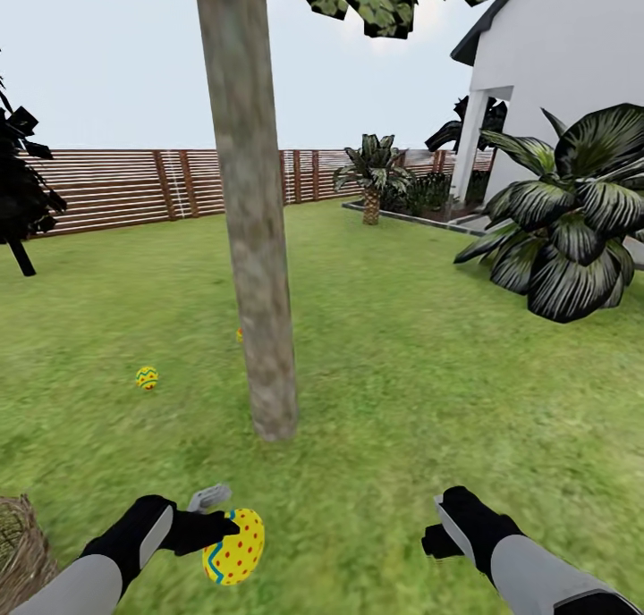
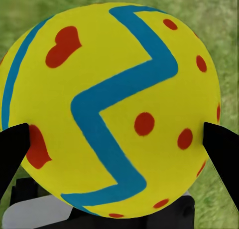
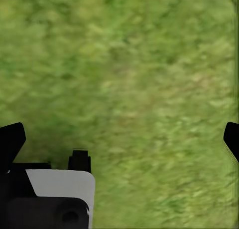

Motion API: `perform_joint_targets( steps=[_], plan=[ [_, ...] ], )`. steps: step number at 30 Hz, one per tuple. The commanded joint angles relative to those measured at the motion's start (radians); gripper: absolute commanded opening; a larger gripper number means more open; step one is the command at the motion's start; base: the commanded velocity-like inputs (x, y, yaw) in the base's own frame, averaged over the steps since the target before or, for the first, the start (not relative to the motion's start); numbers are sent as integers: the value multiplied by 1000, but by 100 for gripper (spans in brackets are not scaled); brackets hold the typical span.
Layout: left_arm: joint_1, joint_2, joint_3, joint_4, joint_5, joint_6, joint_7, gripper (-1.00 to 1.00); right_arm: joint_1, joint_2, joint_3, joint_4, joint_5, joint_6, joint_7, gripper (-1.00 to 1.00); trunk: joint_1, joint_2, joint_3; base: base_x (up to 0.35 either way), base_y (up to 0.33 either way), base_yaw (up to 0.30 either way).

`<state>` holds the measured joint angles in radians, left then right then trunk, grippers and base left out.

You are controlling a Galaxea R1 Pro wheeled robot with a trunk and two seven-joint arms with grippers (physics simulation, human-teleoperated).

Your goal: Take the three Easter eggs out of the wicker basket on the lawn in the garden, then place them on the lawn next to a single tree (choose any tree) so that all three eggs are next to the same tree and none are left in the basket.

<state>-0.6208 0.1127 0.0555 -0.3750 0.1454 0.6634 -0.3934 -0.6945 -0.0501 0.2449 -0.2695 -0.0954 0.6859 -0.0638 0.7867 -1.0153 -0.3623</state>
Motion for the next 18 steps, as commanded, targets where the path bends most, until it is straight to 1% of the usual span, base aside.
perform_joint_targets(
  steps=[1,9,12,18],
  plan=[
    [0,1,6,-1,6,9,-2,-100,0,-1,7,-2,-10,5,-7,100,1,-1,-1,327,-1,0],
    [0,2,7,-1,6,9,-2,-100,0,-1,7,-2,-10,5,-7,100,1,-1,-1,326,8,0],
    [0,2,7,-1,9,9,-6,-100,0,-1,7,-2,-10,5,-7,100,1,-1,-1,275,160,0],
    [0,2,7,-1,11,9,-6,-100,0,-1,7,-2,-10,5,-7,100,1,-1,-1,215,240,0]
  ],
)
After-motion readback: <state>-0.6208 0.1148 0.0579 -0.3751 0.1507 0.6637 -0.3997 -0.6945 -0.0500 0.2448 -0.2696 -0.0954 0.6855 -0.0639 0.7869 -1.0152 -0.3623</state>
